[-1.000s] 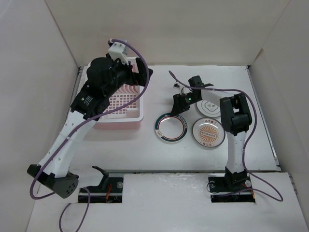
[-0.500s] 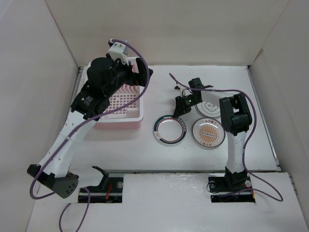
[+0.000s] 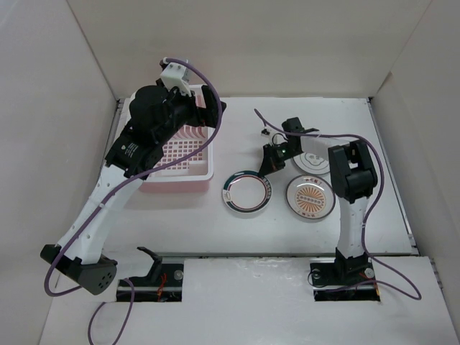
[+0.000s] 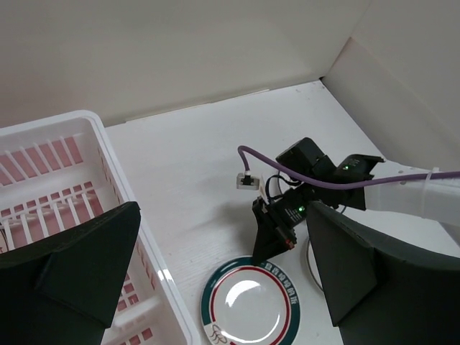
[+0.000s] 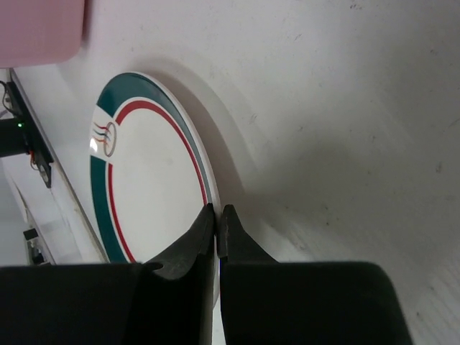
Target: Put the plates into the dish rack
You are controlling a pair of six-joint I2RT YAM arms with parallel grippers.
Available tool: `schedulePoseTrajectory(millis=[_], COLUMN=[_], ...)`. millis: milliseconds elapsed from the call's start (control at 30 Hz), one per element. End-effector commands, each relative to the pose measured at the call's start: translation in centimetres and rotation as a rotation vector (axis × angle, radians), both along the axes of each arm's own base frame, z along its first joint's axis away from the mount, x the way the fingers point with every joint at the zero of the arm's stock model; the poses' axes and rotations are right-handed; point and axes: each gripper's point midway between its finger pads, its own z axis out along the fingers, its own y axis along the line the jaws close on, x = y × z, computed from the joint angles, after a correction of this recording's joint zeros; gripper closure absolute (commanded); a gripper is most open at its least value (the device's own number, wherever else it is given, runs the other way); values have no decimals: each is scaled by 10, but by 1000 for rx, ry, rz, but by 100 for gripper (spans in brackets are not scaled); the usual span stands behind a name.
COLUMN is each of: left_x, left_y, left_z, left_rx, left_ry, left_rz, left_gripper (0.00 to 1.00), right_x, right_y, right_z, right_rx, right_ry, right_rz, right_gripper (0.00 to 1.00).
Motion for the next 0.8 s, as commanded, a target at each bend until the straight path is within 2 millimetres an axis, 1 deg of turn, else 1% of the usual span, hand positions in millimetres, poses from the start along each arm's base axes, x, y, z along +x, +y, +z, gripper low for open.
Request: schedulePoseTrajectory(millis=[0, 33, 67, 100, 133, 167, 200, 233, 267, 300, 333, 367, 400, 433, 467, 500, 533, 567, 600, 633, 667, 700, 733, 767], left_x=[-5, -7, -6, -6, -2, -2, -1, 2, 2, 2, 6, 6, 8, 7, 9, 10, 10, 9, 11, 13, 13, 17, 20, 21], left_y=[5, 2, 2, 1, -1, -1, -2, -4, -4, -4, -6, -6, -10, -12, -16, -16, -22, -24, -29, -35, -38, -40, -44, -47], left_z=[24, 24, 19, 22, 16, 16, 18, 10, 10, 10, 6, 6, 1, 3, -1, -6, -10, -7, -12, -19, -22, -24, -35, -39], left_rx=[-25, -25, -20, -33, -27, -27, -33, -30, -30, -30, -24, -24, -19, -24, -19, -14, -14, -21, -16, -14, -16, -15, -7, -4], left_ry=[-69, -69, -61, -64, -55, -55, -64, -43, -43, -43, -32, -32, -21, -28, -17, -9, -4, -14, -1, 10, 7, 9, 28, 37], left_rz=[13, 4, 4, 4, 4, 4, 4, 5, 5, 5, 5, 5, -7, -22, -32, -32, -59, -73, -89, -118, -128, -128, -138, -152], left_gripper=[0, 0, 0, 0, 0, 0, 0, 0, 0, 0, 0, 0, 0, 0, 0, 0, 0, 0, 0, 0, 0, 0, 0, 0], right_x=[23, 29, 31, 41, 42, 47, 53, 55, 57, 58, 65, 69, 69, 71, 71, 70, 71, 67, 68, 62, 57, 56, 50, 47], right_y=[-20, -22, -26, -36, -41, -45, -56, -60, -66, -67, -78, -82, -87, -90, -93, -90, -95, -93, -95, -92, -88, -91, -89, -87], right_z=[6, 22, 29, 39, 46, 65, 73, 80, 96, 104, 113, 124, 142, 156, 166, 190, 204, 214, 229, 247, 257, 269, 285, 294], right_rx=[-77, -59, -51, -48, -41, -21, -34, -25, -24, -23, -20, -6, 23, 47, 69, 114, 143, 183, 217, 256, 285, 299, 328, 352], right_ry=[-122, -148, -153, -171, -174, -200, -217, -229, -255, -270, -299, -327, -350, -381, -398, -455, -484, -495, -535, -555, -565, -596, -632, -645], right_rz=[-70, -106, -132, -179, -207, -241, -283, -304, -338, -350, -388, -408, -435, -447, -459, -466, -478, -463, -458, -451, -432, -425, -410, -402], right_gripper=[100, 100, 100, 100, 100, 100, 100, 100, 100, 100, 100, 100, 100, 100, 100, 100, 100, 100, 100, 100, 100, 100, 100, 100])
